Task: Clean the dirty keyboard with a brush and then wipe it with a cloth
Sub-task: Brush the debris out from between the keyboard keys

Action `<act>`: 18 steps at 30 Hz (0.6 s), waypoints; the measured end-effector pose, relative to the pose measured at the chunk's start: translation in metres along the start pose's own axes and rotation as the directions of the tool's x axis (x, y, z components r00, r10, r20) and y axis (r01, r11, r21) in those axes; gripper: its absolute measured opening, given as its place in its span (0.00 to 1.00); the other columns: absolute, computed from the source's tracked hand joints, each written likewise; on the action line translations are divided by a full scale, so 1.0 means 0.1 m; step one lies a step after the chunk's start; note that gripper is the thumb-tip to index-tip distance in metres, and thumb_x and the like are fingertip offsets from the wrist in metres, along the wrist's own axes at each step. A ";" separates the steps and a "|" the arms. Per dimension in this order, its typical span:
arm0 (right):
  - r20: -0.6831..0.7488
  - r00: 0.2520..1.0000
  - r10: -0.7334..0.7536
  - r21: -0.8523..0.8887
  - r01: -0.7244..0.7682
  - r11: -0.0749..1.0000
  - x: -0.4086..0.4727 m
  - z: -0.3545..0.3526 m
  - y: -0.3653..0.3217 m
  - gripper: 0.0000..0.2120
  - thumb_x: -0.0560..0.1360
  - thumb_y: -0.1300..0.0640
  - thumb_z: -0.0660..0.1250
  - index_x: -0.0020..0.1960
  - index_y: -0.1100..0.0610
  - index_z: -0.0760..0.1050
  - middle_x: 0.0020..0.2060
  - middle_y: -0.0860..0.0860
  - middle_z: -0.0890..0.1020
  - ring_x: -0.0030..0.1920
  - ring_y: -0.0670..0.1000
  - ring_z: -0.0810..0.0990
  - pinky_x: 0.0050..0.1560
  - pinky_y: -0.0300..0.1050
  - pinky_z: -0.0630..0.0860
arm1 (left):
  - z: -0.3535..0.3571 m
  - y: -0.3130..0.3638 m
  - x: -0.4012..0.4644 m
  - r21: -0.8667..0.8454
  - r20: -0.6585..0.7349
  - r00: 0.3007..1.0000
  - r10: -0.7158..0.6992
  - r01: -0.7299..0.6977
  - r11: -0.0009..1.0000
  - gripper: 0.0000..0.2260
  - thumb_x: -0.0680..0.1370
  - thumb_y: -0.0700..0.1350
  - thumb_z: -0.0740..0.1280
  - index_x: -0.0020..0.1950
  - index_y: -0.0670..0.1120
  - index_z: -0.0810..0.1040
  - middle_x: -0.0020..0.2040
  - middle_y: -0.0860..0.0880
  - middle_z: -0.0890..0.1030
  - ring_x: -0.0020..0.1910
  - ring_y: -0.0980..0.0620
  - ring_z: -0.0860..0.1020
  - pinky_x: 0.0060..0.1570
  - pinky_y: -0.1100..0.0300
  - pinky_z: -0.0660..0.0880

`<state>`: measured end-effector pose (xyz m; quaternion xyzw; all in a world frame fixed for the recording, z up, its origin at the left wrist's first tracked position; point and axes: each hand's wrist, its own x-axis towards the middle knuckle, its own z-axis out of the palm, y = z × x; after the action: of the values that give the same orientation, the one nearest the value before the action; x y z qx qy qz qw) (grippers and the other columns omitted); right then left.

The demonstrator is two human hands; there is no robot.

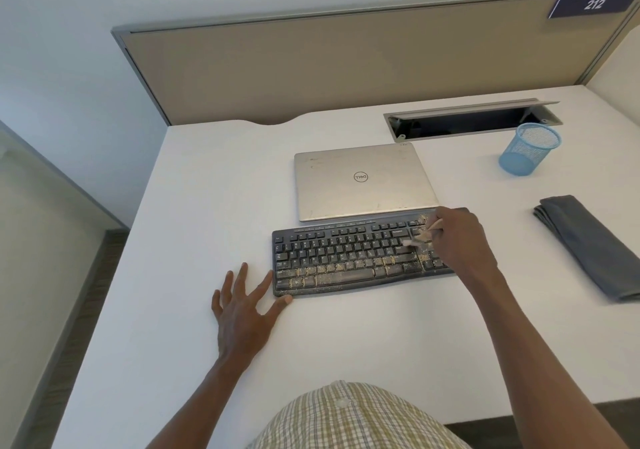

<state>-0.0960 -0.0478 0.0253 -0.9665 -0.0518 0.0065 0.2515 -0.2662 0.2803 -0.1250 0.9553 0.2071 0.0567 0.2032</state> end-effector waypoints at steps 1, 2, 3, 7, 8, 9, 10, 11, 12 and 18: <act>0.005 1.000 0.023 0.015 -0.023 1.000 -0.03 -0.03 -0.02 0.05 0.74 0.71 0.65 0.43 0.63 0.75 0.32 0.51 0.76 0.33 0.50 0.76 0.31 0.30 0.67 | 0.00 -0.01 0.00 0.002 0.000 1.000 -0.001 0.001 1.000 0.35 0.72 0.78 0.51 0.74 0.65 0.70 0.83 0.49 0.57 0.82 0.47 0.49 0.78 0.43 0.46; -0.016 0.999 0.035 -0.006 -0.035 0.999 -0.04 -0.05 -0.02 0.03 0.74 0.69 0.66 0.44 0.64 0.74 0.33 0.53 0.77 0.34 0.51 0.76 0.34 0.29 0.69 | 0.00 -0.01 0.00 0.004 0.001 1.000 -0.002 0.002 1.000 0.35 0.72 0.79 0.51 0.74 0.65 0.70 0.83 0.49 0.57 0.82 0.47 0.49 0.78 0.43 0.46; -0.065 0.997 0.048 -0.036 -0.050 0.998 -0.05 -0.08 -0.02 0.03 0.74 0.66 0.68 0.46 0.65 0.75 0.36 0.57 0.80 0.38 0.57 0.79 0.40 0.36 0.73 | 0.00 -0.01 0.00 0.005 0.001 1.000 -0.002 0.002 1.000 0.35 0.72 0.79 0.51 0.74 0.65 0.70 0.83 0.49 0.57 0.82 0.47 0.49 0.78 0.43 0.46; -0.214 0.970 0.115 0.048 -0.107 0.993 -0.06 -0.09 0.03 0.04 0.75 0.63 0.66 0.48 0.63 0.76 0.38 0.59 0.82 0.40 0.61 0.79 0.41 0.49 0.76 | 0.00 0.00 0.00 0.005 0.003 1.000 0.003 -0.003 1.000 0.35 0.72 0.78 0.51 0.74 0.65 0.70 0.83 0.49 0.57 0.82 0.46 0.50 0.78 0.42 0.46; -0.244 0.964 0.109 0.077 -0.093 0.993 -0.07 -0.08 0.04 0.03 0.75 0.63 0.65 0.47 0.63 0.76 0.38 0.59 0.82 0.37 0.60 0.77 0.40 0.47 0.74 | 0.00 0.00 0.00 0.005 0.003 1.000 0.005 -0.005 1.000 0.35 0.72 0.78 0.51 0.74 0.65 0.70 0.83 0.49 0.57 0.82 0.46 0.50 0.78 0.42 0.47; -0.262 0.959 0.109 0.094 -0.087 0.992 -0.08 -0.07 0.03 0.03 0.75 0.63 0.65 0.47 0.62 0.76 0.37 0.58 0.82 0.36 0.59 0.76 0.39 0.45 0.72 | 0.00 0.00 0.00 0.004 0.003 1.000 0.007 -0.007 1.000 0.35 0.72 0.78 0.51 0.75 0.65 0.70 0.83 0.48 0.57 0.82 0.45 0.50 0.78 0.41 0.47; -0.278 0.955 0.098 0.106 -0.071 0.992 -0.10 -0.06 0.02 0.03 0.75 0.63 0.65 0.47 0.62 0.76 0.37 0.58 0.82 0.35 0.58 0.76 0.38 0.45 0.71 | 0.00 0.00 0.00 0.005 0.005 1.000 0.010 -0.010 1.000 0.36 0.72 0.78 0.50 0.75 0.65 0.70 0.83 0.48 0.57 0.82 0.45 0.50 0.78 0.41 0.47; -0.287 0.954 0.088 0.122 -0.055 0.991 -0.13 -0.05 -0.01 0.03 0.74 0.62 0.65 0.46 0.62 0.76 0.36 0.57 0.82 0.34 0.58 0.77 0.38 0.45 0.72 | -0.01 0.00 0.00 0.008 0.011 1.000 0.011 -0.011 1.000 0.36 0.72 0.78 0.50 0.75 0.64 0.70 0.83 0.48 0.57 0.82 0.45 0.49 0.78 0.41 0.47; -0.300 0.951 0.073 0.142 -0.031 0.989 -0.15 -0.02 -0.04 0.03 0.74 0.62 0.65 0.46 0.60 0.76 0.35 0.56 0.82 0.34 0.57 0.77 0.37 0.45 0.73 | -0.01 0.00 0.00 0.012 0.017 1.000 0.012 -0.012 1.000 0.36 0.72 0.79 0.49 0.75 0.64 0.69 0.83 0.48 0.56 0.82 0.45 0.49 0.78 0.41 0.46; -0.322 0.934 0.155 0.380 -0.022 0.925 -0.37 0.14 -0.42 0.06 0.71 0.63 0.68 0.40 0.52 0.78 0.29 0.49 0.81 0.32 0.50 0.81 0.33 0.35 0.73 | -0.03 0.01 0.00 -0.009 0.032 0.999 0.015 -0.015 1.000 0.37 0.72 0.79 0.49 0.76 0.65 0.68 0.83 0.48 0.54 0.82 0.45 0.47 0.78 0.42 0.44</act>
<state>-0.1375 -0.0087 0.0331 -0.8888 0.0396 -0.1421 0.4338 -0.2660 0.2805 -0.1213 0.9567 0.1963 0.0440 0.2103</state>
